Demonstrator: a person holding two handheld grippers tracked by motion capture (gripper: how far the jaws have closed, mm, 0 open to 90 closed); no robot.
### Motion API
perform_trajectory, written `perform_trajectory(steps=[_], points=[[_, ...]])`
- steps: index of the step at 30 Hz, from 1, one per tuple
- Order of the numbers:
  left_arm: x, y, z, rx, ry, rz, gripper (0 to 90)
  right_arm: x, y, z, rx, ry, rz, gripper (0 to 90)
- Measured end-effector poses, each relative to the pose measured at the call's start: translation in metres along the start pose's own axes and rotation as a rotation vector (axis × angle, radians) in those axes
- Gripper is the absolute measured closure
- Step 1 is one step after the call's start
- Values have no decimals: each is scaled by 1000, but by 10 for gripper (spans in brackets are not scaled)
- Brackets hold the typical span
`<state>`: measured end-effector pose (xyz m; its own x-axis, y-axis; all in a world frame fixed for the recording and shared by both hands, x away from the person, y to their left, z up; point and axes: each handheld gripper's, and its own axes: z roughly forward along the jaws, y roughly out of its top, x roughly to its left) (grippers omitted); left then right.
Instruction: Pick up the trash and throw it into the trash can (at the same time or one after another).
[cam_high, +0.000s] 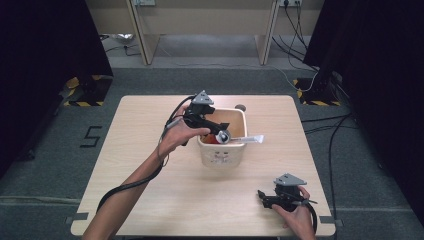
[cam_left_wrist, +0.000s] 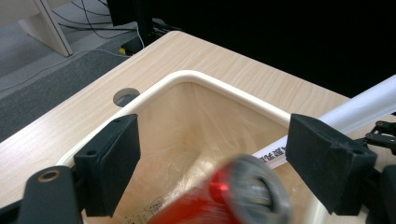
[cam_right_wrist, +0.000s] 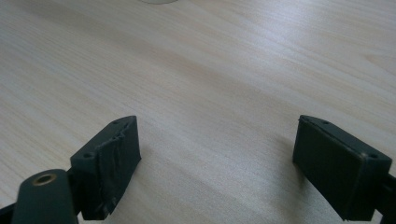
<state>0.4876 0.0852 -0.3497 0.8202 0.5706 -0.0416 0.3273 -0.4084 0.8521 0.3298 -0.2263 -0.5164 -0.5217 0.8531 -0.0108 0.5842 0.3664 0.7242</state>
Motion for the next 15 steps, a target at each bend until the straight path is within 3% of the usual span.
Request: perform_trajectory(steps=[7,15], points=[[-4,2,-14,-9,-2,12,179,0,0,0,-1,-1,-1,151],[-1,-4,-32,-32,-6,-18,189,0,0,0,-1,-1,-1,151]])
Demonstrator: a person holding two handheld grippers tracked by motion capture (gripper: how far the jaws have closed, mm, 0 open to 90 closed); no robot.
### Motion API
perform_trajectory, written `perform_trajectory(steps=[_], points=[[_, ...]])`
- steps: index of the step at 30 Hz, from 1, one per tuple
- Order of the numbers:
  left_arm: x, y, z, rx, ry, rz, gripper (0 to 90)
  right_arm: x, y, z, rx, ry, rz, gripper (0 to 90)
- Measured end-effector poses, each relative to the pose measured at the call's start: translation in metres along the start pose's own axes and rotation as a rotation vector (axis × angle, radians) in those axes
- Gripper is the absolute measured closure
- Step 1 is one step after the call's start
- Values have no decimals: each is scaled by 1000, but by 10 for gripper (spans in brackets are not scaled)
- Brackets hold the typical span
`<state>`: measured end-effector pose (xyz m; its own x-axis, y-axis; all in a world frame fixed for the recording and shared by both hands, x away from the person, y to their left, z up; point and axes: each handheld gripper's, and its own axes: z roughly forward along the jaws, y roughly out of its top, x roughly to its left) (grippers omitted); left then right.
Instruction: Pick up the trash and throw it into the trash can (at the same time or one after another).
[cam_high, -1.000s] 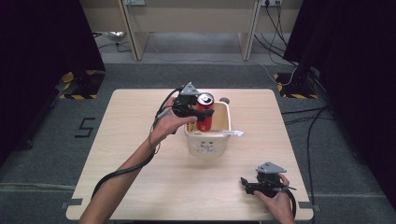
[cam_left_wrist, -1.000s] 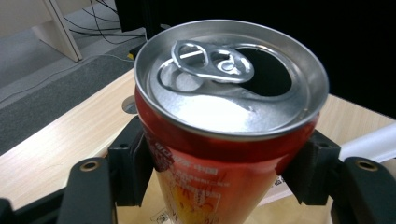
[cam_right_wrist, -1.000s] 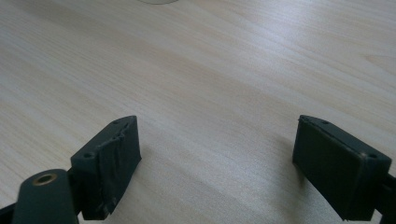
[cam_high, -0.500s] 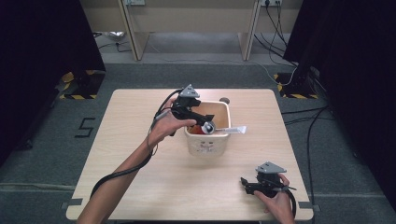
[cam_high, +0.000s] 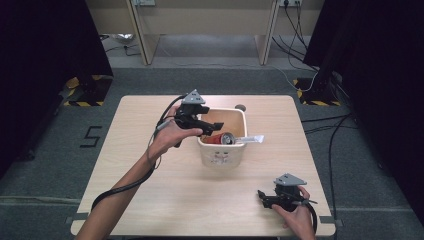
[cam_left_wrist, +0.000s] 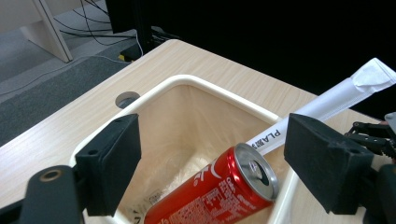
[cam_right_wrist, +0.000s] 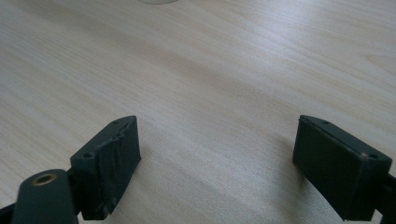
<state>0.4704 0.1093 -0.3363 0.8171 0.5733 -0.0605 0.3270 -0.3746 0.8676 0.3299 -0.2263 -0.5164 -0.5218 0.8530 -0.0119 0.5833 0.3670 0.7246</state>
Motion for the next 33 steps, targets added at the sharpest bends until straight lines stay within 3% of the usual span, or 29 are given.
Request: perform_trajectory(steps=[21,33], points=[[13,-44,-51,-59,40,-54,192,0,0,0,0,0,3,152],[11,-68,-73,-85,55,-73,192,1,0,0,1,1,5,151]])
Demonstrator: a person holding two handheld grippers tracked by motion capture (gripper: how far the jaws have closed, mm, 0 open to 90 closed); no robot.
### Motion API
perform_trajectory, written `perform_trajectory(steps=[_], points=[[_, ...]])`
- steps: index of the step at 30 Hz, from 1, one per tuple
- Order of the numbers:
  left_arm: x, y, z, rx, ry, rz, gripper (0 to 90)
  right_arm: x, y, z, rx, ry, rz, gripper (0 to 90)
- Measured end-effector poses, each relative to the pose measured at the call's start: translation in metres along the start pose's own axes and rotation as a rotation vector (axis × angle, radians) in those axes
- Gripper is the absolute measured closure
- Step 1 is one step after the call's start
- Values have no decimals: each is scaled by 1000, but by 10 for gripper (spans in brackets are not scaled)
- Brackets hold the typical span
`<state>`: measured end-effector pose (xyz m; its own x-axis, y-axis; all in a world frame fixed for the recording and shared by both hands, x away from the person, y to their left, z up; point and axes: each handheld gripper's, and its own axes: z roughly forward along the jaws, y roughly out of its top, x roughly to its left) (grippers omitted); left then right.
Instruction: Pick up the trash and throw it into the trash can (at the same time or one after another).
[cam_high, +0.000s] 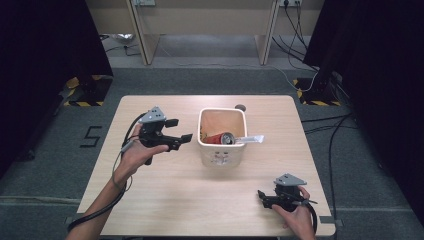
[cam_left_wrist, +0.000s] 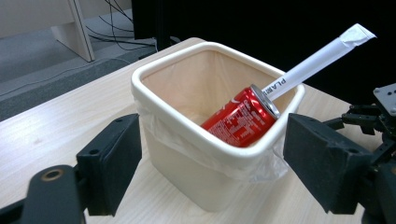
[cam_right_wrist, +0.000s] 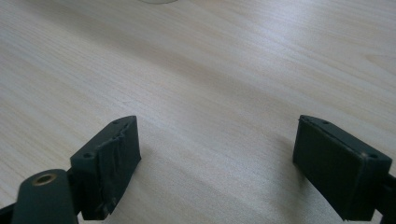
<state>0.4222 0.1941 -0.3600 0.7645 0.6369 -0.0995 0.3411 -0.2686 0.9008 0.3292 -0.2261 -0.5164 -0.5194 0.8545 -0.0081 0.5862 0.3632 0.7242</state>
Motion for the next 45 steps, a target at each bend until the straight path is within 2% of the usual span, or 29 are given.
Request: perform_trajectory(steps=[4,8,19,29,36,45], points=[[-1,-6,-4,2,9,7,192,0,0,0,2,1,-1,151],[-4,-20,-9,-4,2,1,190,0,0,0,1,1,-2,151],[-8,-53,-10,-13,-11,-33,155,0,0,0,2,1,-2,151],[-9,-76,-13,7,10,-30,153,0,0,0,2,1,-2,151],[-8,-93,-13,8,13,-53,153,0,0,0,2,1,-2,151],[-7,-107,-13,12,14,-68,153,0,0,0,2,1,-2,151]])
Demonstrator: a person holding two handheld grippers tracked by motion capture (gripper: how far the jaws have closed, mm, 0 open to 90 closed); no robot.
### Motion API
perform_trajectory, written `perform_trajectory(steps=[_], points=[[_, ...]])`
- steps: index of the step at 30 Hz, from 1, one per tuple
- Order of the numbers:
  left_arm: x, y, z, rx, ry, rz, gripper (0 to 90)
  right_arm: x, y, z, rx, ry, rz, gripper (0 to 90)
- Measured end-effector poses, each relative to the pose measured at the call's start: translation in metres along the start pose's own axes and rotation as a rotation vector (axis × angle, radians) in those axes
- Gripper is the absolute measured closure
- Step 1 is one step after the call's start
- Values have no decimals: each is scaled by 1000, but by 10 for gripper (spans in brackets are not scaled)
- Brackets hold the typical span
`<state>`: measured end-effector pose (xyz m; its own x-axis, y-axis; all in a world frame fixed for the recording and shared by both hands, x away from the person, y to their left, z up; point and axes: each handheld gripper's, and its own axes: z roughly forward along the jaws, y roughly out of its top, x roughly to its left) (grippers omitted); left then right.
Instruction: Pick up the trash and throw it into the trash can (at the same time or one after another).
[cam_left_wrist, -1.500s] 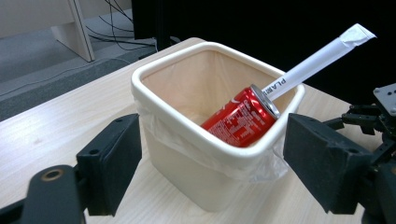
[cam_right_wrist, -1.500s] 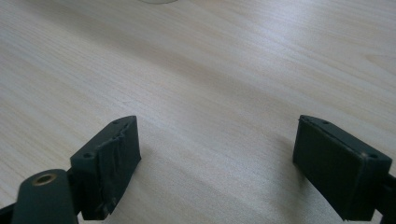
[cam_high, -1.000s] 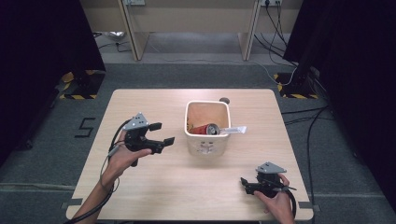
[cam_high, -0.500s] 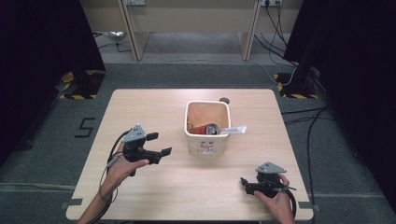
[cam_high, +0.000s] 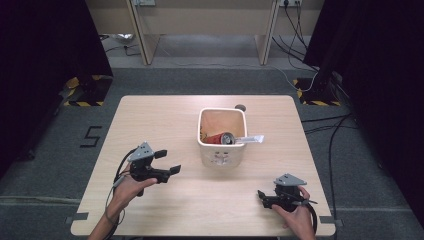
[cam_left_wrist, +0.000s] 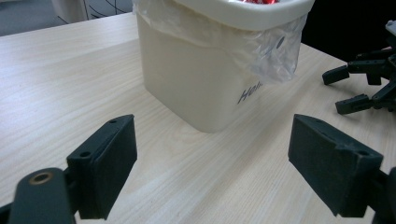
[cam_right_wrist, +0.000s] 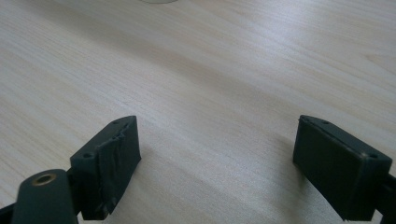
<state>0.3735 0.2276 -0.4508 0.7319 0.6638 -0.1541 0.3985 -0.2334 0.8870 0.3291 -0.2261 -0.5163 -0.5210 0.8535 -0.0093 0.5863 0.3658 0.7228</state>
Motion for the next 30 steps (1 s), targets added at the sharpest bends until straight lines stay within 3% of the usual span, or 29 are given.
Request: perform_trajectory(steps=[5,18,30], points=[[1,-8,1,18,13,8,153,0,0,0,0,0,0,151],[5,-37,6,70,17,-25,154,0,0,0,1,1,0,149],[6,-55,7,123,54,-9,155,0,0,0,1,0,0,149]])
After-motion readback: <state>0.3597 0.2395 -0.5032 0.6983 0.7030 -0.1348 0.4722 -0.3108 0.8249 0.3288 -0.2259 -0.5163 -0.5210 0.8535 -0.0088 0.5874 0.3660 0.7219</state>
